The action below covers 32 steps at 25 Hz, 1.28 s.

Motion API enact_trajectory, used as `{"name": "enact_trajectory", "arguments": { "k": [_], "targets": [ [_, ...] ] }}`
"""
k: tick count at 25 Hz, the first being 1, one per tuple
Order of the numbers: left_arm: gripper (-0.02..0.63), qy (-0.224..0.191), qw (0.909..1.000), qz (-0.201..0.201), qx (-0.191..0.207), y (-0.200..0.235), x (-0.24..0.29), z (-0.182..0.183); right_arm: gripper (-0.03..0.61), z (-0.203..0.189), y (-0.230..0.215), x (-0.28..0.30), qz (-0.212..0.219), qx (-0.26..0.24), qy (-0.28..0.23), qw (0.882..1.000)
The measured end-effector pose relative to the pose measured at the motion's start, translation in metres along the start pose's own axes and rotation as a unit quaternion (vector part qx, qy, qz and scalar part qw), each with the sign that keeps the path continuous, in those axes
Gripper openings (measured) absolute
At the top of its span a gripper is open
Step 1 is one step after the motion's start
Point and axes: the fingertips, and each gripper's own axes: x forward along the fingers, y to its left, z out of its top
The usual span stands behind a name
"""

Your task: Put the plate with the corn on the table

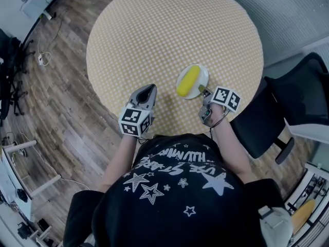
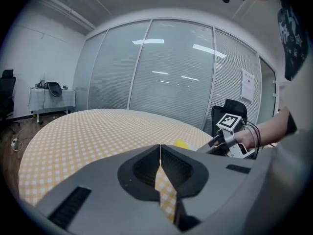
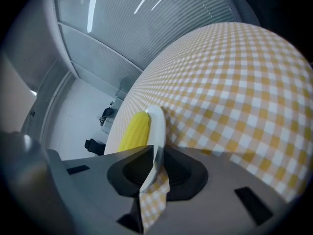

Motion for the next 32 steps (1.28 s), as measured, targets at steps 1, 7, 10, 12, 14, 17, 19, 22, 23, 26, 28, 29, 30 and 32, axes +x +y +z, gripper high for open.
{"name": "enact_trajectory", "arguments": {
  "k": [1,7,10,12,14,17,19,22,23,26,28,29,30,32],
  "targets": [
    [0.012,0.000,1.0000,0.000,0.000,0.001,-0.003,0.002,0.052,0.003,0.000,-0.003,-0.013,-0.011,-0.005,1.000],
    [0.012,-0.009,0.9999,-0.011,0.003,0.000,-0.019,0.003,0.086,0.015,-0.007,-0.026,-0.035,-0.012,-0.056,0.998],
    [0.012,-0.013,0.9997,-0.018,0.007,0.004,-0.032,0.002,0.084,0.019,0.002,-0.041,-0.029,-0.001,-0.106,0.994],
    [0.012,-0.016,0.9996,-0.022,0.008,0.006,-0.042,0.002,0.084,0.019,0.013,-0.053,-0.024,-0.002,-0.138,0.990],
    [0.012,-0.017,0.9994,-0.027,0.010,0.008,-0.051,0.001,0.083,0.016,0.022,-0.066,-0.017,-0.006,-0.162,0.987],
    [0.012,-0.017,0.9991,-0.038,0.012,0.007,-0.066,-0.002,0.070,0.004,0.036,-0.085,0.001,-0.009,-0.185,0.983],
    [0.012,-0.017,0.9988,-0.044,0.012,0.008,-0.078,-0.005,0.066,-0.008,0.048,-0.095,0.020,-0.016,-0.194,0.981],
    [0.012,-0.014,0.9983,-0.055,0.010,0.011,-0.090,-0.012,0.064,-0.026,0.063,-0.104,0.038,-0.032,-0.207,0.977],
    [0.012,-0.010,0.9980,-0.061,0.009,0.011,-0.094,-0.016,0.064,-0.034,0.066,-0.107,0.038,-0.036,-0.212,0.976],
    [0.012,0.003,0.9967,-0.081,0.010,0.009,-0.113,-0.038,0.066,-0.066,0.068,-0.118,0.031,-0.041,-0.229,0.972],
    [0.012,0.008,0.9958,-0.091,0.014,0.007,-0.126,-0.053,0.065,-0.089,0.066,-0.123,0.030,-0.044,-0.234,0.971],
    [0.012,0.011,0.9953,-0.095,0.016,0.006,-0.132,-0.058,0.066,-0.100,0.066,-0.125,0.030,-0.045,-0.235,0.970],
    [0.012,0.014,0.9948,-0.099,0.017,0.005,-0.136,-0.063,0.066,-0.109,0.065,-0.127,0.031,-0.046,-0.236,0.970],
    [0.012,0.022,0.9938,-0.108,0.017,0.003,-0.142,-0.071,0.066,-0.122,0.065,-0.134,0.038,-0.045,-0.243,0.968]
  ]
}}
